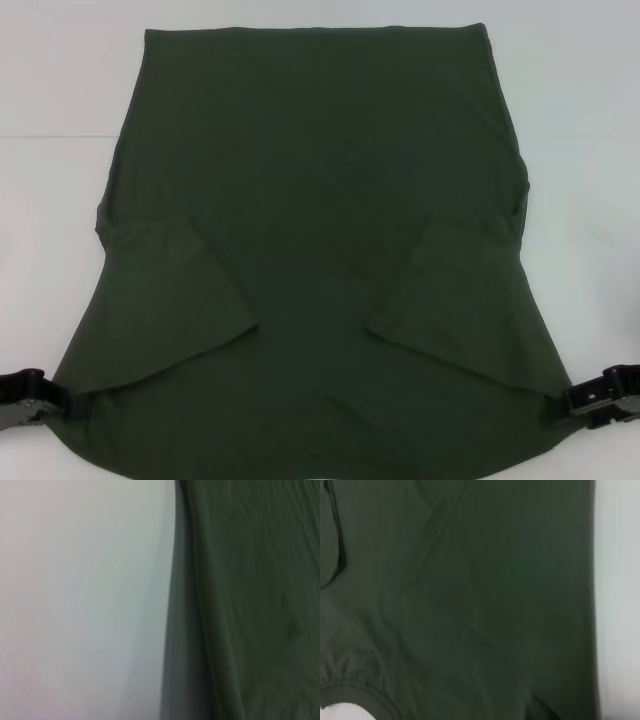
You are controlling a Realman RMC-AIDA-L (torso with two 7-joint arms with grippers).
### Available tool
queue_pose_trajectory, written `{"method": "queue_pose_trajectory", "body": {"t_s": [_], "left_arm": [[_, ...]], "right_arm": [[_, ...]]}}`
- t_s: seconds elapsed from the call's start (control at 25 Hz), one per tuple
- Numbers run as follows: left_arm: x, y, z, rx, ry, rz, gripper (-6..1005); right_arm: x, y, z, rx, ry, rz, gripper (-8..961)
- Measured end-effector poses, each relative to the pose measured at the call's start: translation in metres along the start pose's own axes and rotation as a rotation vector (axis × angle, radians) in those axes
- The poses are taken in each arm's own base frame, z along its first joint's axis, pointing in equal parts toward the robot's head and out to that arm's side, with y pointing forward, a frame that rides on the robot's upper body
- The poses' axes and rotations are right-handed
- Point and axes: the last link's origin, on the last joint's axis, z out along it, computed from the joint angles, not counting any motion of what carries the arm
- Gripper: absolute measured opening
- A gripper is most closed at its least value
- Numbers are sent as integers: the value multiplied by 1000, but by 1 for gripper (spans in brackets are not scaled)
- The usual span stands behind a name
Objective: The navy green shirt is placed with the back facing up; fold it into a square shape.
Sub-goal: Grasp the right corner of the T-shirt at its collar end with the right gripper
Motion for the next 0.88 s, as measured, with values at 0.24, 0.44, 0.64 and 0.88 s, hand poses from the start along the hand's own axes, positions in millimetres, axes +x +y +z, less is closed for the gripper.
{"method": "queue_pose_trajectory", "body": {"t_s": [0.24, 0.44, 0.64, 0.88], "left_arm": [[1, 1, 0, -2, -1, 2, 45], [0, 1, 0, -3, 0, 1, 45], [1, 1, 0, -6, 4, 3, 45], [3, 2, -1, -6, 10, 7, 44]], "right_arm": [[-6, 12, 10, -21, 4, -25, 769], [-11, 20, 16, -27, 8, -42, 768], [-13, 20, 18, -23, 1, -39, 730], [-15, 19, 17, -14, -12, -48, 611]]}}
